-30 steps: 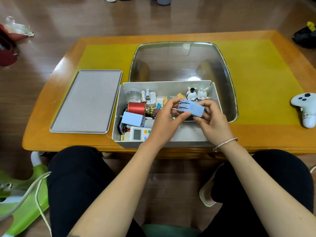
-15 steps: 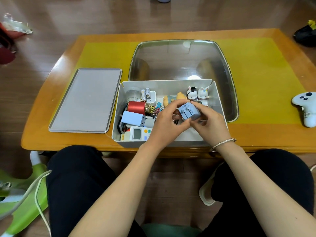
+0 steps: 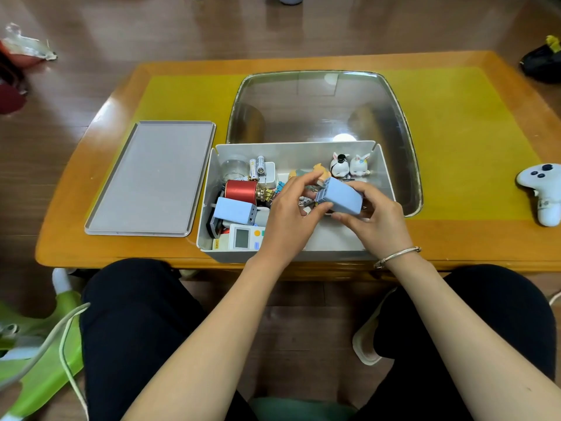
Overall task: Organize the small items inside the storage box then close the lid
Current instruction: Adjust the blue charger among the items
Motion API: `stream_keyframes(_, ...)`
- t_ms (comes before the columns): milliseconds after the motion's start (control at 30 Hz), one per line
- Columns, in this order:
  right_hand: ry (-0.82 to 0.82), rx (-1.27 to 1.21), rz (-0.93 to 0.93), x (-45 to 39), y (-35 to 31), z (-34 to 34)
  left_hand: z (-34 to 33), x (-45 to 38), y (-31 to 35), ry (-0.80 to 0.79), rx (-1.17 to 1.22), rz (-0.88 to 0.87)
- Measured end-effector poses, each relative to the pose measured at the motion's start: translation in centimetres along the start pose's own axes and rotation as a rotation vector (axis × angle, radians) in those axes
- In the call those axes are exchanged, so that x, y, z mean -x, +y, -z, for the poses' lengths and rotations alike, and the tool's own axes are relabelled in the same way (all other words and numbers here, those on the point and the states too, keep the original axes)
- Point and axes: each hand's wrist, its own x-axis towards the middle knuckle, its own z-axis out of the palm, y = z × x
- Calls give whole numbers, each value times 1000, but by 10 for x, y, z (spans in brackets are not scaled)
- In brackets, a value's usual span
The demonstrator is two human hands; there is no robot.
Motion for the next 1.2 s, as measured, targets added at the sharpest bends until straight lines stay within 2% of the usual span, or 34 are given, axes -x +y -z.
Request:
stream_keyframes(233, 3, -4, -10, 1, 1, 0, -2, 1, -2, 56, -95, 19)
stream_keyframes(367, 18, 48, -32, 1, 2, -2, -4, 5, 1, 73, -150, -104)
stream_keyframes(567, -10, 163, -52, 0, 5, -4, -8, 9, -1, -1, -218, -258)
stream_keyframes(767, 8, 163, 5, 2, 3, -4, -8, 8, -1, 78, -208, -196)
stream_keyframes(900, 36, 206, 71, 3, 3, -4, -12, 10, 0, 114, -265, -226)
stream_keyframes(1067, 68, 205, 70, 5, 2, -4, -13, 9, -2, 30, -363, -222)
stream_keyframes(1200, 140, 151, -54, 4, 0, -2, -15, 6, -10, -84, -440, -98)
